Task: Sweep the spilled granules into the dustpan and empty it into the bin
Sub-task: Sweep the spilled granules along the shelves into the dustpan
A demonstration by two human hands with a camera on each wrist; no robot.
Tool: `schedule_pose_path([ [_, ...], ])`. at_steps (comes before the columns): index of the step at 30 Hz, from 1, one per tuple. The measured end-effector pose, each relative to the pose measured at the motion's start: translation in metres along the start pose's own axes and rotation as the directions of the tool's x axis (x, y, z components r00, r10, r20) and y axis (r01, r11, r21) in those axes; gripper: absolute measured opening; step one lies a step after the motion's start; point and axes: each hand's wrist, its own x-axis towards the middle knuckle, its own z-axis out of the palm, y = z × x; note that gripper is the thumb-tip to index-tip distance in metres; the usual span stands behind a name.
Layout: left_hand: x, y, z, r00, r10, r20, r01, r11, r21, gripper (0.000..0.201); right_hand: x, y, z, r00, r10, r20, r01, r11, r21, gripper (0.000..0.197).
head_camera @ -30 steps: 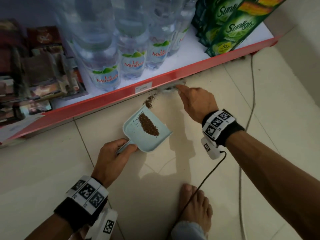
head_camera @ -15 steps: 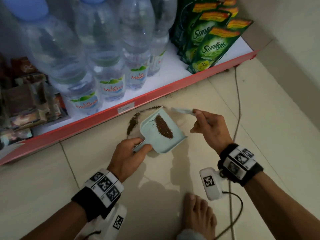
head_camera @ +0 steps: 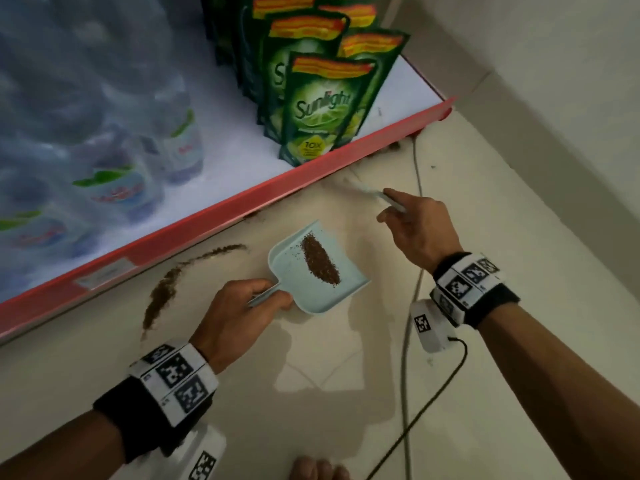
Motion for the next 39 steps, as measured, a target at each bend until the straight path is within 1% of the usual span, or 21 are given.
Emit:
schedule_pose_path([
  [2, 0.015, 0.007, 0.008, 1.000, 0.001, 0.026, -0.001, 1.000, -0.005, 0.031, 0.012, 0.015, 0.000, 0.999, -0.035, -0.028, 0.034, 0.999, -0.025, 0.024],
  [4, 0.028, 0.015, 0.014, 0.999, -0.010, 0.035, 0.012, 0.998, -0.055, 0.044, 0.023, 0.026, -0.001, 0.996, -0.073, -0.050, 0.071, 0.997, -0.040, 0.025],
  [5, 0.033, 0.018, 0.018, 0.999, -0.013, 0.032, 0.016, 0.997, -0.077, 0.050, 0.028, 0.032, -0.002, 0.994, -0.084, -0.063, 0.080, 0.994, -0.068, 0.026],
  [7, 0.041, 0.021, 0.023, 1.000, -0.010, 0.023, 0.012, 0.997, -0.083, 0.055, 0.037, 0.041, -0.003, 0.989, -0.105, -0.107, 0.086, 0.983, -0.165, 0.027],
  [10, 0.052, 0.018, 0.030, 0.999, -0.001, 0.032, 0.003, 0.998, -0.065, 0.058, 0.057, 0.058, -0.006, 0.973, -0.088, -0.213, 0.026, 0.960, -0.279, 0.027],
  [12, 0.058, 0.016, 0.032, 0.999, 0.003, 0.047, 0.000, 0.999, -0.050, 0.060, 0.072, 0.066, -0.005, 0.970, -0.066, -0.233, -0.016, 0.943, -0.331, 0.027],
  [14, 0.066, 0.014, 0.036, 0.999, -0.001, 0.051, 0.003, 0.999, -0.051, 0.063, 0.092, 0.073, -0.003, 0.976, -0.054, -0.211, -0.032, 0.923, -0.383, 0.029],
  [16, 0.072, 0.015, 0.039, 0.999, -0.008, 0.050, 0.011, 0.999, -0.049, 0.062, 0.111, 0.076, 0.003, 0.986, -0.067, -0.153, -0.005, 0.903, -0.429, 0.033],
  [19, 0.079, 0.018, 0.045, 0.999, -0.019, 0.049, 0.022, 0.998, -0.056, 0.057, 0.132, 0.074, 0.012, 0.997, -0.036, -0.073, -0.001, 0.888, -0.460, 0.030],
  [22, 0.080, 0.021, 0.053, 0.998, -0.018, 0.056, 0.022, 0.997, -0.071, 0.047, 0.135, 0.073, 0.023, 1.000, 0.010, -0.008, -0.013, 0.897, -0.442, 0.028],
  [24, 0.080, 0.022, 0.056, 0.998, -0.020, 0.059, 0.024, 0.997, -0.074, 0.046, 0.131, 0.068, 0.028, 0.999, 0.029, 0.034, -0.013, 0.911, -0.412, 0.027],
  [26, 0.080, 0.024, 0.059, 0.998, -0.021, 0.060, 0.026, 0.996, -0.083, 0.050, 0.120, 0.058, 0.032, 0.999, -0.015, 0.049, 0.032, 0.927, -0.373, 0.026],
  [29, 0.079, 0.027, 0.059, 0.998, 0.001, 0.058, 0.003, 0.997, -0.077, 0.051, 0.092, 0.035, 0.035, 0.979, -0.165, 0.118, 0.190, 0.951, -0.244, 0.028],
  [30, 0.079, 0.027, 0.058, 0.998, 0.009, 0.059, -0.004, 0.997, -0.072, 0.051, 0.083, 0.029, 0.035, 0.972, -0.206, 0.114, 0.226, 0.951, -0.210, 0.028],
  [31, 0.079, 0.027, 0.057, 0.998, 0.010, 0.057, -0.007, 0.998, -0.066, 0.051, 0.078, 0.026, 0.033, 0.970, -0.231, 0.081, 0.242, 0.952, -0.188, 0.027],
  [33, 0.079, 0.025, 0.056, 0.999, 0.005, 0.048, -0.002, 0.999, -0.053, 0.049, 0.078, 0.028, 0.029, 0.974, -0.227, -0.022, 0.220, 0.959, -0.177, 0.026],
  [35, 0.080, 0.025, 0.055, 0.999, -0.004, 0.045, 0.006, 0.999, -0.047, 0.048, 0.089, 0.035, 0.024, 0.980, -0.184, -0.081, 0.161, 0.960, -0.227, 0.025],
  [37, 0.080, 0.026, 0.055, 0.999, -0.011, 0.046, 0.013, 0.998, -0.053, 0.049, 0.104, 0.045, 0.021, 0.995, -0.086, -0.046, 0.068, 0.950, -0.306, 0.029],
  [39, 0.081, 0.027, 0.055, 0.999, -0.013, 0.040, 0.015, 0.998, -0.053, 0.054, 0.116, 0.054, 0.020, 0.999, 0.049, -0.004, -0.047, 0.940, -0.338, 0.031],
])
